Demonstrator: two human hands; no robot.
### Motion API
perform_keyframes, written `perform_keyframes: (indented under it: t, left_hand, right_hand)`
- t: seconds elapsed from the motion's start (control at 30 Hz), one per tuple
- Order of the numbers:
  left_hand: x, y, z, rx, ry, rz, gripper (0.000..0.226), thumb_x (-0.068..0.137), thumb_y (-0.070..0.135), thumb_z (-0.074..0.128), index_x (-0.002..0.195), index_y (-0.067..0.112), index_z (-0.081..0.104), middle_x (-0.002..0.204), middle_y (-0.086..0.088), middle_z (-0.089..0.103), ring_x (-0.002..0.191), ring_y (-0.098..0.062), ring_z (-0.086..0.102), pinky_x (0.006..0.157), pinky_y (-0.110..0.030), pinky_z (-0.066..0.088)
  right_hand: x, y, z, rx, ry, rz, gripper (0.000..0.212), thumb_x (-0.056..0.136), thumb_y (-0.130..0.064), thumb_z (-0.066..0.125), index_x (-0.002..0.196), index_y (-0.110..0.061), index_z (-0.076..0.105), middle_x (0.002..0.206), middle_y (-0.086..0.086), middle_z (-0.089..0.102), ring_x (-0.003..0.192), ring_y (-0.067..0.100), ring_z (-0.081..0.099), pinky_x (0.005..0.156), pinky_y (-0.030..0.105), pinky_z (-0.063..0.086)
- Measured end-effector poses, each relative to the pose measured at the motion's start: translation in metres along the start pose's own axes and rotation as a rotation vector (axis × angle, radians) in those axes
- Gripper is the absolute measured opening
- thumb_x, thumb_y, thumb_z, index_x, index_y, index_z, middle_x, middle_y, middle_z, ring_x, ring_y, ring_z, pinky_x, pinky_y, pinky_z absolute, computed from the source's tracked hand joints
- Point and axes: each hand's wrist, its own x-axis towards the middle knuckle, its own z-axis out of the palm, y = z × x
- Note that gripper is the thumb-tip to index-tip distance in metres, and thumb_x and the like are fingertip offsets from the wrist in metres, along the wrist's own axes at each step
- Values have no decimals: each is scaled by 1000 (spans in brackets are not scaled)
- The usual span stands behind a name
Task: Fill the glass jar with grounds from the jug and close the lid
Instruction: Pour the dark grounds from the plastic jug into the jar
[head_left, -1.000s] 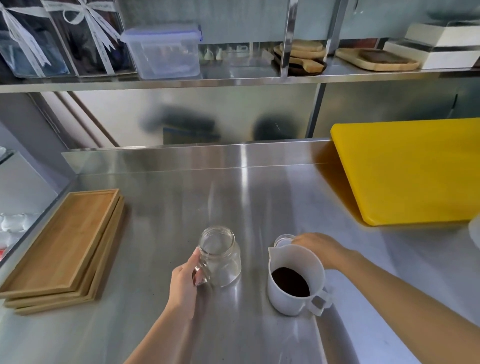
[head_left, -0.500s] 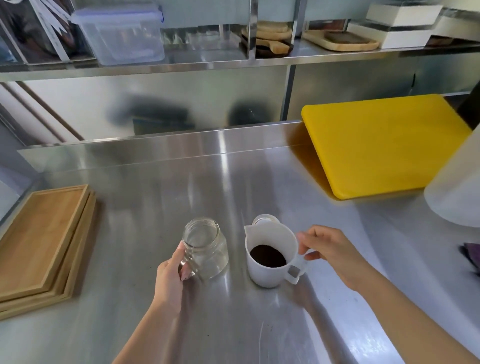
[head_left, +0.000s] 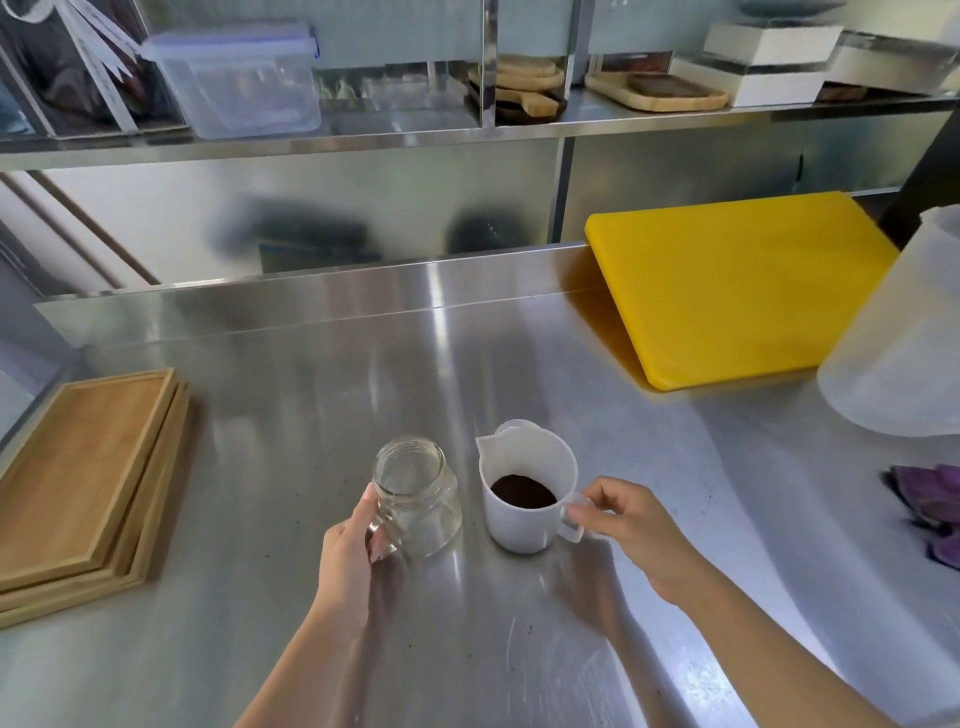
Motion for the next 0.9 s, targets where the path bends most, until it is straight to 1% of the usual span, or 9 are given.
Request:
perform_keyframes:
  t: [0.13,0.2,0.3,0.4,0.57,0.63,0.7,0.8,0.9]
  left_hand:
    - [-10,-1,0,5,-8,-8,62,67,66,54,42,20,21,47,3,24,49,-14,28,68,-37,21]
    - [-15,-2,0,-1,-10,-15,63,66,67,55,44,18,21,49,1,24,49,-14,30,69,-36,24]
    - [-20,-2,1,11,-8,-12,65,66,68,54,43,17,22,49,0,25,50,-14,32,69,-34,26]
    - [-25,-2,2,26,-10,-4,64,69,67,52,43,16,22,47,1,25,48,-13,31,68,-33,26]
    - [-30,-1,2,9,-30,28,60,76,58,51,46,16,21,49,-1,24,53,-16,28,66,-34,23]
    - [-31,0,1,7,-41,41,59,80,54,51,50,15,19,51,-2,23,54,-17,27,65,-32,23]
    - [-32,-1,1,12,-43,50,61,87,50,52,52,15,17,53,-3,22,57,-19,24,62,-29,24]
    - [-33,-5,1,13,-30,50,57,93,43,50,54,19,16,53,0,19,62,-22,18,57,-24,25]
    - [-32,-8,1,12,-33,55,57,93,42,50,51,24,16,53,3,17,57,-19,16,58,-29,21]
  right_hand:
    - [-1,1,7,371,-4,63,19,87,-19,59,69,-14,57,68,0,53,72,14,52,72,40,51]
    - [-1,-1,12,431,34,66,20,87,-25,58,69,-17,57,62,-2,48,63,12,47,63,37,50]
    - [-1,-8,19,315,162,-19,26,88,-28,58,62,-24,58,52,-10,45,57,12,39,53,27,35]
    - [0,-14,21,185,279,-120,25,86,-29,61,61,-25,59,54,-15,54,63,11,45,57,29,35]
    - [-2,-26,14,147,356,-250,30,78,-33,66,68,-6,57,62,3,55,62,15,46,57,29,34]
    - [-2,-33,11,117,355,-294,31,77,-33,66,70,-4,58,65,7,57,64,15,49,58,29,37]
    - [0,-41,9,93,337,-314,19,80,-26,66,72,-9,62,70,5,62,68,17,53,59,29,41]
    - [2,-54,7,22,289,-359,10,81,-23,67,73,-29,70,75,-9,70,72,8,59,60,24,47]
    - [3,-70,5,-21,172,-401,5,74,-29,72,71,-33,73,77,-16,72,72,2,60,60,18,46]
